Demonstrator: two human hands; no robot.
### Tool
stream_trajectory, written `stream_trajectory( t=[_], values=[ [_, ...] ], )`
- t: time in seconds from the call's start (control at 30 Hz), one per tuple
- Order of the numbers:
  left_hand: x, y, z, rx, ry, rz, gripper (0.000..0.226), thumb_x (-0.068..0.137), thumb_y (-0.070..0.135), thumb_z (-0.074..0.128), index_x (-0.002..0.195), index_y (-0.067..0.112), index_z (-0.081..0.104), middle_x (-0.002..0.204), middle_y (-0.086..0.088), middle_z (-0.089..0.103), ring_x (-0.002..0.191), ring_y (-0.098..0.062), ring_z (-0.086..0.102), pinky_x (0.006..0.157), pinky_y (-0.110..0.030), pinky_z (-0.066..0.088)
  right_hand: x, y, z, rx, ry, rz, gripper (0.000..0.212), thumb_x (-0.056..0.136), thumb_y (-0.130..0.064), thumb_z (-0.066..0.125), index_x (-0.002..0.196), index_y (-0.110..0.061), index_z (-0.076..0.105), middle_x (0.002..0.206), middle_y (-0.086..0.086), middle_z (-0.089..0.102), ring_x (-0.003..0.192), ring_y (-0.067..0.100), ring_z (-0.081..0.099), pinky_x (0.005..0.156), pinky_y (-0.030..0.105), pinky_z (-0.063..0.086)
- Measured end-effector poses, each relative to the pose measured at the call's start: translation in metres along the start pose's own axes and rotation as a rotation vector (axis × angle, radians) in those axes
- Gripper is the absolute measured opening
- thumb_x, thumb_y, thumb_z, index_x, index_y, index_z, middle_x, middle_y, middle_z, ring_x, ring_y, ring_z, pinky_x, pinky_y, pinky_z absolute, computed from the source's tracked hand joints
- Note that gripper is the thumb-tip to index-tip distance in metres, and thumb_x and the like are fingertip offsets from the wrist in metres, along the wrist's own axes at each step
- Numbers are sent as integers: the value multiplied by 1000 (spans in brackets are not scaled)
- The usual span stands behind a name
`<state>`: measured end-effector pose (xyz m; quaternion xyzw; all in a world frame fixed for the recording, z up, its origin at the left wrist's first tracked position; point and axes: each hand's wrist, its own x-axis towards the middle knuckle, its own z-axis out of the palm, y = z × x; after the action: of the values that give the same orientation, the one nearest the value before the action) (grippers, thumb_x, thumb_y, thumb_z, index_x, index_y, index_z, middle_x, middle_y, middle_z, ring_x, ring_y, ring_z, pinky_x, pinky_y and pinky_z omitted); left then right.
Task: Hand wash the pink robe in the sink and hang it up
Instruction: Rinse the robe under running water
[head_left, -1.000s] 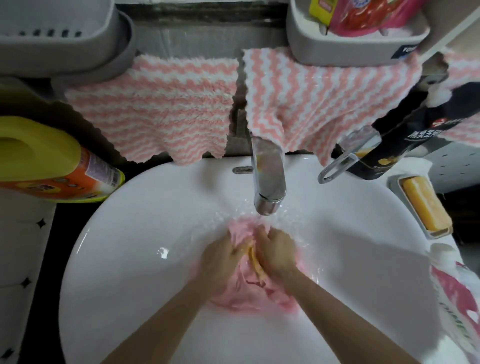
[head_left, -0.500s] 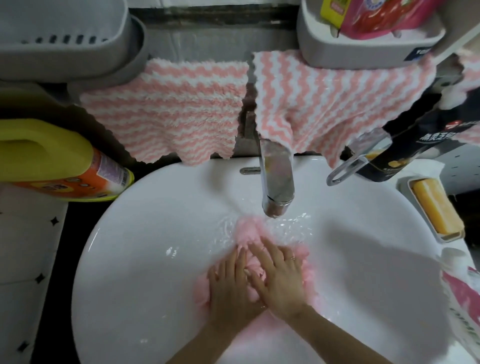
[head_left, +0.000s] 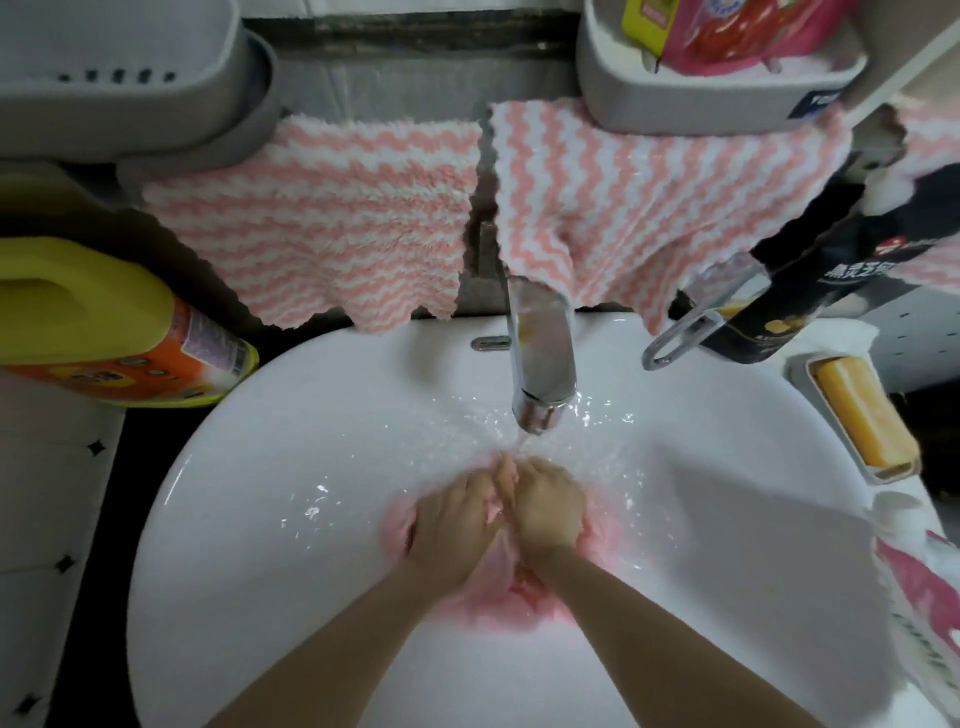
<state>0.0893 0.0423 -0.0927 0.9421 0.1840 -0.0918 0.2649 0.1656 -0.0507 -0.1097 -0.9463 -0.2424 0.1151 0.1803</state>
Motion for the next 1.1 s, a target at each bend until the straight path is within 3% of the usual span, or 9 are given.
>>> stream_trajectory(
  t=[0.07, 0.2, 0.33, 0.53, 0.67, 0.77, 0.9, 1.03, 1.1],
  values=[
    [3, -4, -17, -170, -92, -57, 47, 89, 49, 52, 126, 21, 51, 116, 5, 62, 105, -19, 61, 82, -27, 43, 5, 2, -15, 90, -153, 104, 53, 99, -48, 33, 72, -19, 68, 67, 2, 66, 62, 20, 60, 59, 27, 46],
    [-17, -19, -39, 79, -185, -79, 107, 53, 81, 47, 143, 29, 24, 138, 5, 37, 130, -18, 33, 102, -33, 31, 5, 30, -54, 679, -454, 284, 18, 86, -42, 66, 85, -25, 72, 64, -10, 66, 60, 7, 59, 66, 28, 47],
    [-28, -28, -44, -61, -261, -176, 71, 64, 53, 78, 119, 20, 48, 114, 2, 58, 108, -22, 55, 83, -31, 45, -3, 39, -82, 822, -620, 290, 39, 68, -21, 86, 91, -3, 61, 72, -1, 61, 68, 12, 59, 69, 32, 47],
    [-52, -9, -80, -73, 310, 95, 33, 54, 17, 61, 79, 23, 42, 72, 9, 51, 70, -20, 52, 50, -29, 40, -19, 38, -142, 892, -397, 102, 32, 60, 6, 77, 70, -19, 59, 60, -10, 54, 55, 8, 50, 49, 19, 39],
    [-64, -17, -72, 226, 588, 484, 31, 61, -5, 42, 79, 20, 40, 70, -1, 56, 74, -20, 46, 65, -25, 42, -44, 45, -134, 386, 28, -482, 39, 58, 3, 55, 78, -30, 50, 77, -11, 52, 73, 15, 43, 67, 23, 33],
    [-63, -43, -51, 394, 458, 597, 19, 82, 1, 41, 81, 20, 42, 70, -1, 54, 72, -19, 42, 72, -30, 42, -58, 60, -105, -67, 68, -708, 28, 64, -9, 48, 88, -23, 49, 85, 0, 49, 80, 22, 42, 77, 29, 31],
    [-65, -60, -36, 451, 117, 519, 21, 60, 19, 50, 80, 26, 48, 74, 6, 53, 74, -16, 37, 71, -27, 27, -69, 83, -63, -314, -173, -553, 46, 56, -29, 70, 99, -31, 55, 105, 1, 55, 103, 27, 54, 92, 38, 29],
    [-72, -60, -51, 380, -188, 415, 54, 45, 63, 52, 90, 33, 54, 88, 11, 52, 83, -11, 41, 75, -22, 28, -62, 75, -75, -214, -461, -362, 56, 66, -65, 43, 115, -43, 58, 130, -9, 49, 132, 23, 40, 110, 46, 20],
    [-63, -48, -70, 214, -169, 293, 63, 55, 72, 36, 91, 29, 64, 91, 13, 59, 89, -11, 52, 80, -22, 38, -57, 64, -89, 25, -278, -223, 50, 71, -62, 38, 109, -43, 66, 127, -11, 57, 118, 23, 52, 99, 42, 37]
  ],
)
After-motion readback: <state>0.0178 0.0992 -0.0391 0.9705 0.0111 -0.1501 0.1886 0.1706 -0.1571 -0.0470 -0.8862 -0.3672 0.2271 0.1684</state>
